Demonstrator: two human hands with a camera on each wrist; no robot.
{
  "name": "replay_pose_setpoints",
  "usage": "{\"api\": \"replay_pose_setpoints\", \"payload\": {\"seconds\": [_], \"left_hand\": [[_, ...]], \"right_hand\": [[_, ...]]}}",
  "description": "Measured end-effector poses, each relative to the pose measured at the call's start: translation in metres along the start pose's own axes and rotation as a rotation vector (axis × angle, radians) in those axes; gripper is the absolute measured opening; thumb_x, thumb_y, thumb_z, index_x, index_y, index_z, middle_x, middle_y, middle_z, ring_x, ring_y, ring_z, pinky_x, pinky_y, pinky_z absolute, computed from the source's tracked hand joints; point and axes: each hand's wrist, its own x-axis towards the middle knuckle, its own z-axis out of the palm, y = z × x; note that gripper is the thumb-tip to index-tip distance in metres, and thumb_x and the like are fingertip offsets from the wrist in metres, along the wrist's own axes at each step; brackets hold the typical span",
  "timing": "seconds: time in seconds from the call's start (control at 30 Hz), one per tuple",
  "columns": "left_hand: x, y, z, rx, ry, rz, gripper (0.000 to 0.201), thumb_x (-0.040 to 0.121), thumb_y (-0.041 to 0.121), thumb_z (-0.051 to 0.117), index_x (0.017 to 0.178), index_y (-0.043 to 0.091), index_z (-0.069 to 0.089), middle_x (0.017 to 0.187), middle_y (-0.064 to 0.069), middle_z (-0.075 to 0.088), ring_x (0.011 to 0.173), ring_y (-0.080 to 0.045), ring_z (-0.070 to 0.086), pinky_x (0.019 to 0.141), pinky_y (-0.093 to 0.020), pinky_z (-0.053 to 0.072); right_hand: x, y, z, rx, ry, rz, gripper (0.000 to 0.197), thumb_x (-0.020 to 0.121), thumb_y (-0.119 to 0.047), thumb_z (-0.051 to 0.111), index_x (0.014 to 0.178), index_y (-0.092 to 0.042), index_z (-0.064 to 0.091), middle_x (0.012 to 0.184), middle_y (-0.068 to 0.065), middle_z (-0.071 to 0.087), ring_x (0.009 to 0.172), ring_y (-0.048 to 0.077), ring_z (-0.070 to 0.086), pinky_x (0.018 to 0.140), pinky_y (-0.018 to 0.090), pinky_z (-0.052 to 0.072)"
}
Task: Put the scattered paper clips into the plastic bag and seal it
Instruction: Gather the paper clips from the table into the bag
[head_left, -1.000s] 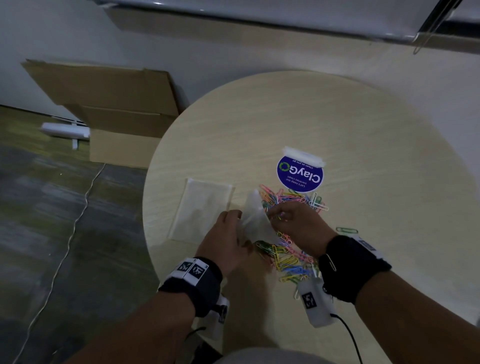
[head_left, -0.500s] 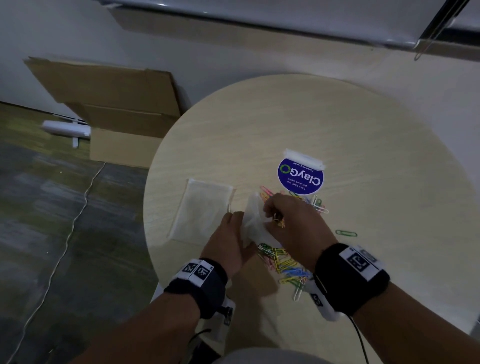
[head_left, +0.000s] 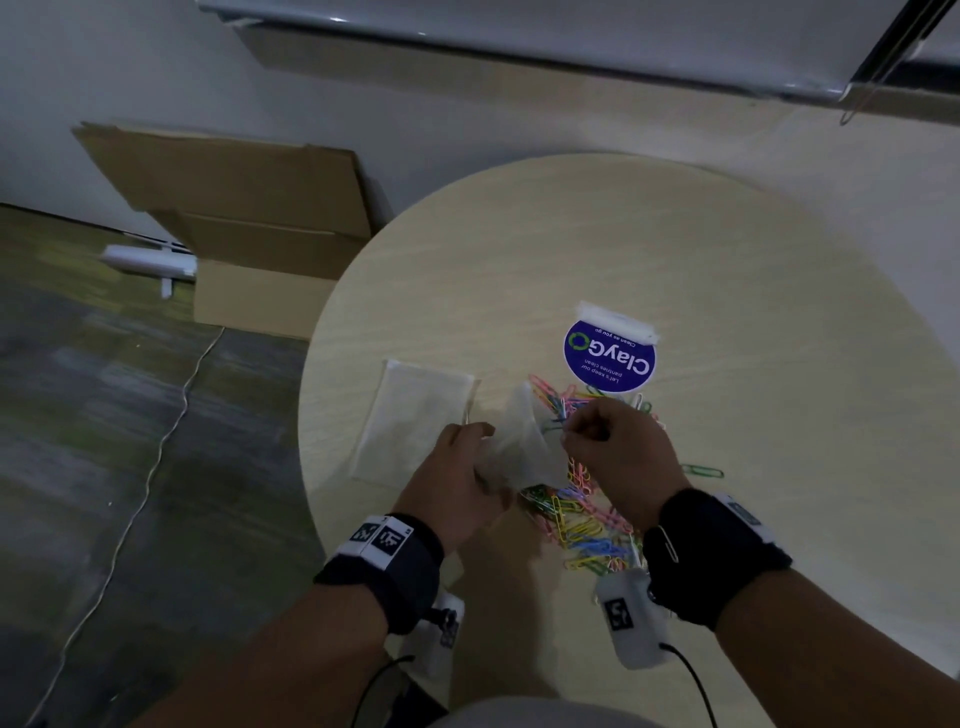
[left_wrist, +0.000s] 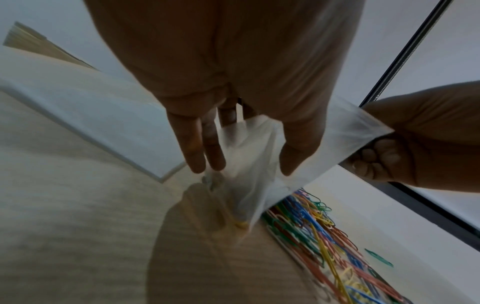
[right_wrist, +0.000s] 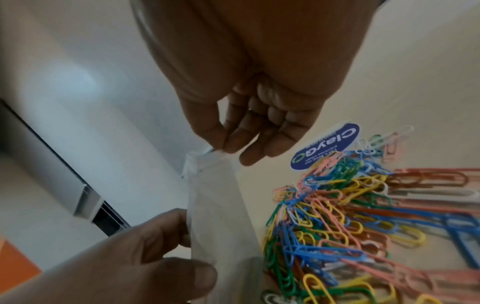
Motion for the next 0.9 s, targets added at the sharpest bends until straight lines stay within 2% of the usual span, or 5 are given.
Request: {"api": "replay_pose_setpoints", "payload": {"seconds": [0.23, 0.33, 0.47, 0.73, 0.9], "left_hand": [[-0.001, 0.000, -0.014, -0.034, 0.014, 0.036, 0.058, 0.087, 0.026, 0.067, 0.140, 0.029, 0.045, 0.134, 0.008, 0.041, 0.103, -0.014, 0.058, 0.084, -0.035, 0.053], [0.002, 0.016, -0.015, -0.082, 0.199, 0.024, 0.022, 0.093, 0.038, 0.057, 0.110, 0.024, 0.056, 0.113, 0.005, 0.052, 0.089, -0.010, 0.057, 0.078, -0.030, 0.049], [0.011, 0.040, -0.017, 0.058, 0.124, 0.031, 0.037, 0.090, 0.051, 0.056, 0.073, 0.019, 0.055, 0.078, 0.002, 0.053, 0.072, -0.015, 0.053, 0.068, -0.031, 0.044], [0.001, 0.054, -0.047, 0.017, 0.106, 0.004, 0.030, 0.090, 0.029, 0.058, 0.070, 0.008, 0.056, 0.061, -0.006, 0.049, 0.053, -0.016, 0.041, 0.051, -0.027, 0.032], [-0.008, 0.059, -0.047, 0.035, 0.102, 0.029, 0.035, 0.089, 0.030, 0.058, 0.062, 0.013, 0.043, 0.057, -0.002, 0.038, 0.050, -0.015, 0.033, 0.054, -0.031, 0.030]], "right_hand": [[-0.001, -0.002, 0.008, -0.021, -0.036, -0.079, 0.014, 0.073, -0.011, 0.071, 0.073, -0.020, 0.060, 0.063, -0.003, 0.061, 0.054, 0.002, 0.048, 0.051, 0.011, 0.036], [-0.002, -0.001, 0.011, 0.034, -0.024, -0.069, 0.019, 0.072, -0.006, 0.069, 0.074, -0.018, 0.054, 0.061, -0.004, 0.053, 0.052, 0.004, 0.043, 0.050, 0.013, 0.036], [-0.004, -0.002, 0.014, 0.035, -0.033, -0.095, 0.023, 0.070, -0.002, 0.068, 0.074, -0.018, 0.051, 0.059, -0.004, 0.050, 0.050, 0.005, 0.040, 0.048, 0.014, 0.035], [-0.002, -0.008, 0.003, -0.093, 0.111, -0.124, 0.017, 0.074, -0.004, 0.062, 0.082, -0.018, 0.057, 0.062, 0.000, 0.057, 0.060, 0.014, 0.049, 0.056, 0.027, 0.038], [-0.001, -0.016, 0.007, -0.136, -0.045, -0.076, 0.004, 0.078, -0.012, 0.065, 0.077, -0.014, 0.062, 0.072, 0.001, 0.064, 0.069, 0.018, 0.056, 0.059, 0.029, 0.041]]}}
